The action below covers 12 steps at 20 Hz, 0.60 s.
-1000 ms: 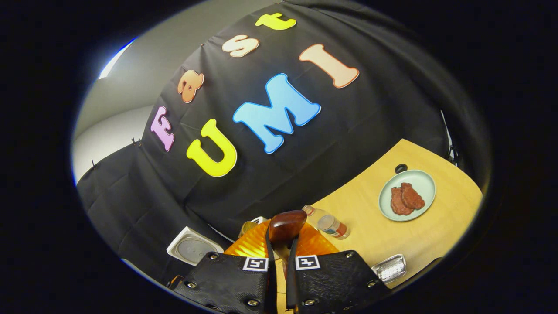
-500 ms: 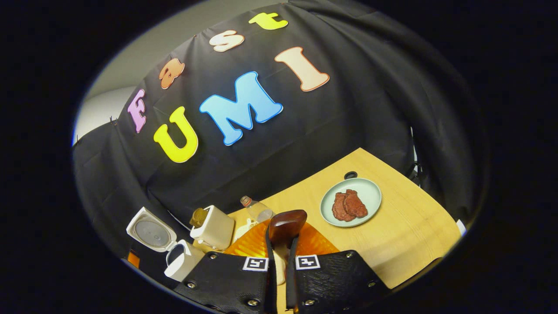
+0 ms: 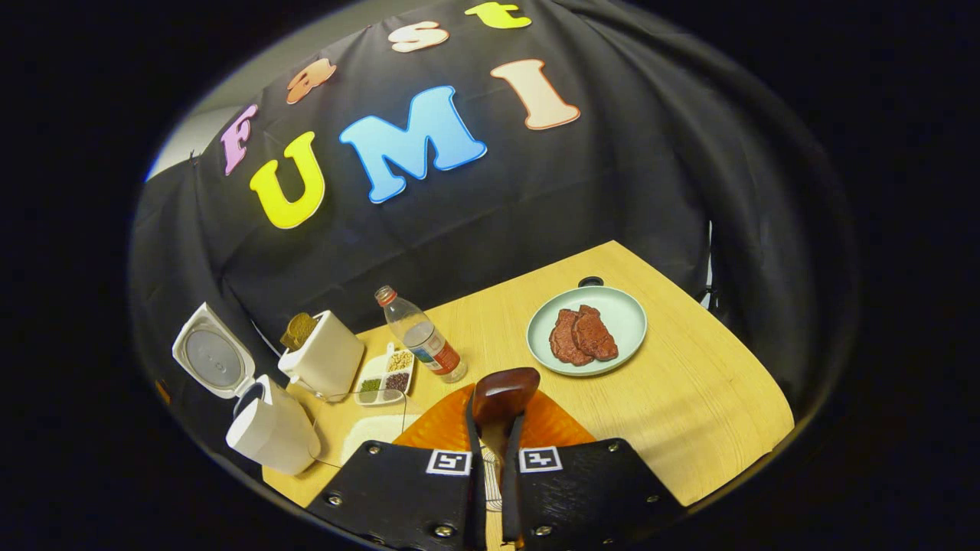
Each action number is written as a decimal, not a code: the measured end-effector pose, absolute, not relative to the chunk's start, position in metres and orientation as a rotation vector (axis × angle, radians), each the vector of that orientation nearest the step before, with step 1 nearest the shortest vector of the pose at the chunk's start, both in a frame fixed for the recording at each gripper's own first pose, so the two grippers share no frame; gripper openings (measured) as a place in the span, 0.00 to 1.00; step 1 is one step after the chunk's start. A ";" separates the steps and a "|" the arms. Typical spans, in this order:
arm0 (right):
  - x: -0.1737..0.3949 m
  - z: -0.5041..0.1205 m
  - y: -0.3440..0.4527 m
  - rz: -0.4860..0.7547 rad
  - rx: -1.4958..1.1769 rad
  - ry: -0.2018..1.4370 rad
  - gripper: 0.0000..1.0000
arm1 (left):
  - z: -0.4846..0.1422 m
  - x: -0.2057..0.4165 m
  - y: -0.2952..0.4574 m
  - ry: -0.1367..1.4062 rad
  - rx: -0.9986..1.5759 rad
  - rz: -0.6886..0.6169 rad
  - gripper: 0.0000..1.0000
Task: Close the left gripper, press the button to open the rice cooker; take a wooden spoon from the chopstick holder with the right hand, scoop a spoonful of rice and pour it into the rice cooker, then put the wooden spoon back into the chopstick holder.
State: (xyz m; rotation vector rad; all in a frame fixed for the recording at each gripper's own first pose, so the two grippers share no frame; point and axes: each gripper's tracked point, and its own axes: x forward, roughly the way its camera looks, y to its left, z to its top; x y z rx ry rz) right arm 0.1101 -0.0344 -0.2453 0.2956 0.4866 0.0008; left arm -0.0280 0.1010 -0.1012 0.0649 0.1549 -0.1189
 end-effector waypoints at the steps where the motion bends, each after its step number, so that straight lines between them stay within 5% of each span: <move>1: 0.112 -0.251 -0.031 0.005 0.280 0.491 0.09 | -0.102 -0.029 0.100 0.158 0.068 -0.118 0.97; 8: 0.108 -0.275 -0.037 -0.009 0.252 0.482 0.11 | -0.102 -0.024 0.093 0.163 0.071 -0.126 0.96; 10: 0.103 -0.278 -0.041 0.000 0.244 0.506 0.22 | -0.102 -0.022 0.088 0.162 0.069 -0.133 0.96; 12: 0.096 -0.278 -0.068 -0.062 0.183 0.513 0.56 | -0.103 -0.018 0.083 0.161 0.066 -0.144 0.96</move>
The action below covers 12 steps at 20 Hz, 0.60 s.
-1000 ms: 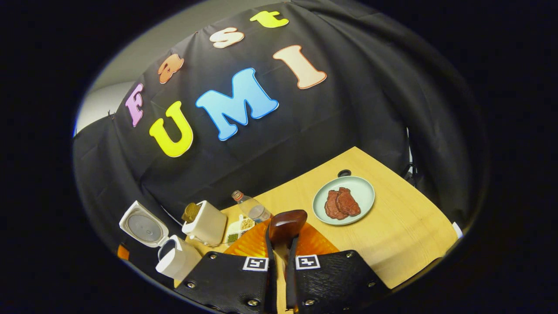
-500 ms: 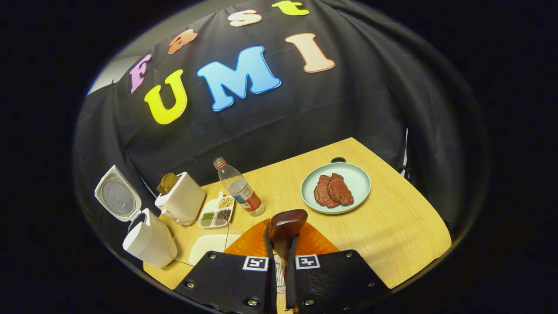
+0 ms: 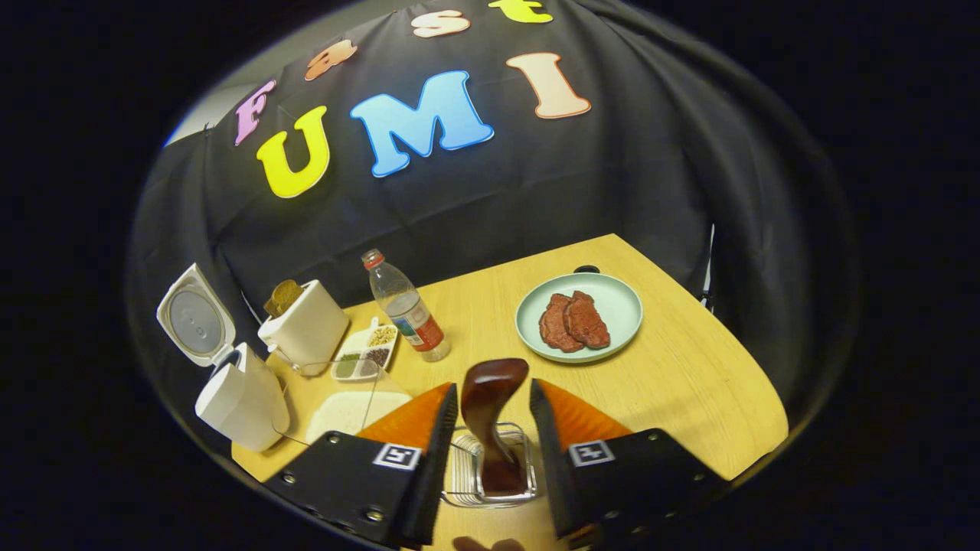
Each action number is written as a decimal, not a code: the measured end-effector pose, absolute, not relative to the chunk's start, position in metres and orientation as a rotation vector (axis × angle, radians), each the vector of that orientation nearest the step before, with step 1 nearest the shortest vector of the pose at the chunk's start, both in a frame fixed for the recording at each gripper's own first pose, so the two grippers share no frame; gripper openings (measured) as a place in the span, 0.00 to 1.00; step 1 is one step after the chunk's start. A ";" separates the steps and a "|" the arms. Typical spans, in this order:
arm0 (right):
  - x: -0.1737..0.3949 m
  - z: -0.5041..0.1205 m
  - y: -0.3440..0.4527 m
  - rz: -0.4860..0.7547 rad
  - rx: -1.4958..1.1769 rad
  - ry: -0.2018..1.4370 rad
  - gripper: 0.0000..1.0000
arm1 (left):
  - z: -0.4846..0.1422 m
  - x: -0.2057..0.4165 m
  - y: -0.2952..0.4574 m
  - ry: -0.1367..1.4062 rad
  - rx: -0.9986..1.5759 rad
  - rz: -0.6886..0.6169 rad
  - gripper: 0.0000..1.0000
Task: Close the left gripper, press the button to open the rice cooker; take a wooden spoon from the chopstick holder with the right hand, scoop a spoonful of rice and pour it into the rice cooker, then put the wooden spoon back into the chopstick holder.
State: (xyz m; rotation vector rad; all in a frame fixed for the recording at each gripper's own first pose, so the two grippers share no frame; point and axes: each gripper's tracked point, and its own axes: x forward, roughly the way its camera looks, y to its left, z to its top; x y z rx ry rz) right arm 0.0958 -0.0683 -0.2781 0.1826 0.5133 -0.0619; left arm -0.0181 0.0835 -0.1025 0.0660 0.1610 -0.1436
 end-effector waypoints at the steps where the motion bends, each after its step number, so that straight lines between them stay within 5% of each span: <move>1: 0.093 -0.269 -0.078 -0.089 0.181 0.496 0.75 | -0.102 -0.018 0.081 0.160 0.067 -0.148 0.96; 6: 0.072 -0.216 -0.101 -0.142 0.134 0.412 0.75 | -0.092 -0.013 0.077 0.137 0.065 -0.157 0.97; 12: 0.053 -0.157 -0.061 -0.061 0.061 0.348 0.75 | -0.060 0.004 0.127 0.107 -0.007 -0.065 0.98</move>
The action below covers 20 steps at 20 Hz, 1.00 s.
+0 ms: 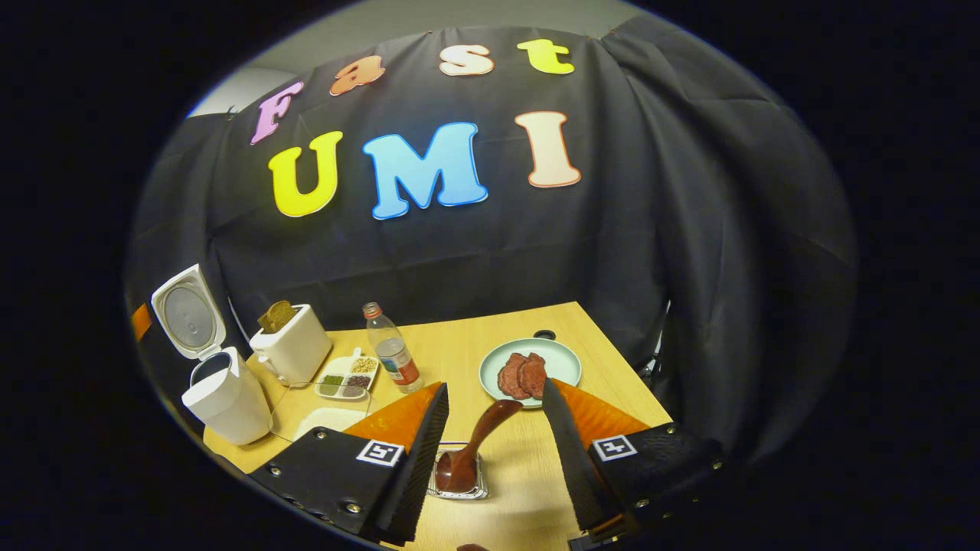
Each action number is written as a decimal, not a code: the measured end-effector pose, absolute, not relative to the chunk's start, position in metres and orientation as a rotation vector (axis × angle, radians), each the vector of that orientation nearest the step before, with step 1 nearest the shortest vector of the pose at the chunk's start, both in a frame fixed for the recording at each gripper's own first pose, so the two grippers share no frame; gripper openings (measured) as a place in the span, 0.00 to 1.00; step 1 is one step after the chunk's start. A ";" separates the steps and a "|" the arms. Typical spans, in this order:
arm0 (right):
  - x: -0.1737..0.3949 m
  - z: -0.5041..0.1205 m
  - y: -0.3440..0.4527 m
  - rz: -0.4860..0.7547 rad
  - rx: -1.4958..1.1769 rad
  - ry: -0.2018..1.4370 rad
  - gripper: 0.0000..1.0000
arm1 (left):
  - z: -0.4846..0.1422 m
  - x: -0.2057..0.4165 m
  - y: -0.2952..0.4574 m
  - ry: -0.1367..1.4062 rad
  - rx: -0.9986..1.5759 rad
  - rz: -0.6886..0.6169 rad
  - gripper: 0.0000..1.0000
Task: Close the left gripper, press the button to open the rice cooker; take a wooden spoon from the chopstick holder with the right hand, scoop a spoonful of rice and pour it into the rice cooker, then put the wooden spoon back into the chopstick holder.
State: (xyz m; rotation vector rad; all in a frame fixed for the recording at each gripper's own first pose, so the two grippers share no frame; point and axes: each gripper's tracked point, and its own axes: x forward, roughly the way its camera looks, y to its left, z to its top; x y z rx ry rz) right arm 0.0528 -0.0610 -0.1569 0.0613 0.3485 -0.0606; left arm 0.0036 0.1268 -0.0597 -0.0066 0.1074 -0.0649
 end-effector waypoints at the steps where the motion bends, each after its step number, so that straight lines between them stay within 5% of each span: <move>1: 0.052 -0.148 -0.047 -0.031 0.061 0.336 0.75 | -0.053 0.007 0.144 0.102 -0.018 -0.038 0.97; 12: 0.049 -0.102 0.065 0.173 0.080 0.288 0.74 | 0.004 0.055 0.310 0.042 -0.008 0.199 0.96; 20: 0.053 -0.111 0.077 0.167 0.073 0.342 0.75 | 0.024 0.111 0.392 0.048 -0.048 0.321 0.96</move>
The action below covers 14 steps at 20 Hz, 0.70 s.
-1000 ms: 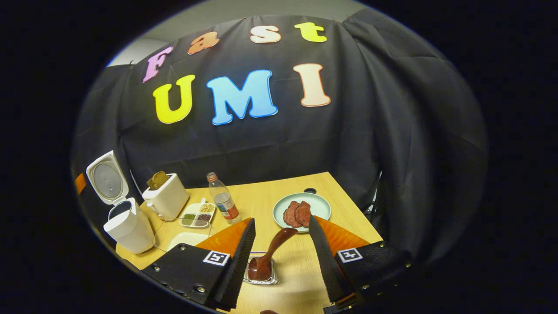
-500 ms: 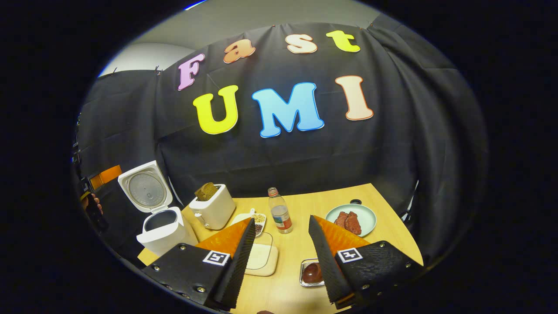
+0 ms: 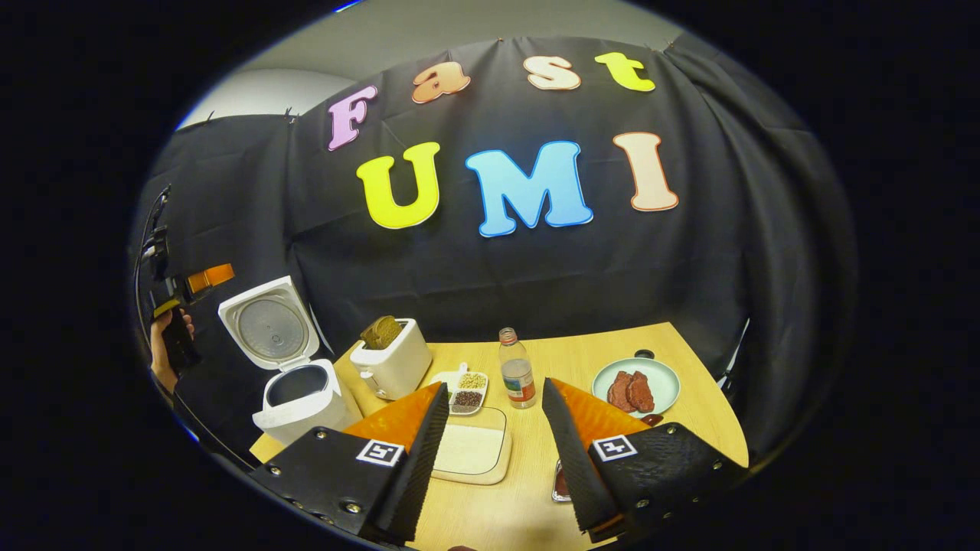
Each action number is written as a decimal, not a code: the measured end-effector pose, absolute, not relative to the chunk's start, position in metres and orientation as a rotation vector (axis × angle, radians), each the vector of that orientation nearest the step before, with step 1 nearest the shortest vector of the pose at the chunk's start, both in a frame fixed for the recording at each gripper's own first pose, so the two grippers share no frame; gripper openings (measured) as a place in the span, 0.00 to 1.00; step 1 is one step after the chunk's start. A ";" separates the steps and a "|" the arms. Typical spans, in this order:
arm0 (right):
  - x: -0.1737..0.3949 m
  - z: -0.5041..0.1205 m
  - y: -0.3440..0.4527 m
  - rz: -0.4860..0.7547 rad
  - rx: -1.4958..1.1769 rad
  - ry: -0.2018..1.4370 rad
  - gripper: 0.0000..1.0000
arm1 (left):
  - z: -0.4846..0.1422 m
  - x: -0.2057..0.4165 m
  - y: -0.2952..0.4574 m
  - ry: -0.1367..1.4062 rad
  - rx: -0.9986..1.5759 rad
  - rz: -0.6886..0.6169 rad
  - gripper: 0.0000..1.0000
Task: Close the left gripper, press the button to open the rice cooker; take a wooden spoon from the chopstick holder with the right hand, scoop a spoonful of rice and pour it into the rice cooker, then put the wooden spoon back into the chopstick holder.
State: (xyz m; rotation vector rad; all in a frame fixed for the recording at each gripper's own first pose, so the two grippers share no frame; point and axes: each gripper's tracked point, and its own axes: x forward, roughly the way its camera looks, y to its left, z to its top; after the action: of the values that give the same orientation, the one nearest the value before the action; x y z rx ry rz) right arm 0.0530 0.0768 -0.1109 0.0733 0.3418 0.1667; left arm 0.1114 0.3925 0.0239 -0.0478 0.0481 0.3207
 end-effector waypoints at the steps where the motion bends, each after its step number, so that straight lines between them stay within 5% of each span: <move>1: 0.053 -0.113 0.076 0.161 0.071 0.348 0.75 | 0.024 0.122 0.403 0.056 -0.060 0.326 0.96; 14: 0.072 -0.127 0.078 0.116 0.112 0.386 0.75 | -0.018 0.231 0.526 0.191 -0.158 0.467 0.97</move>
State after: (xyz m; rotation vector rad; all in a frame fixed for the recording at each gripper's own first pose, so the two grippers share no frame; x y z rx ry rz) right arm 0.0723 0.0781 -0.1270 0.1117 0.3859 0.1160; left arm 0.2314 0.5261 -0.0176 -0.1585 0.1913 0.4671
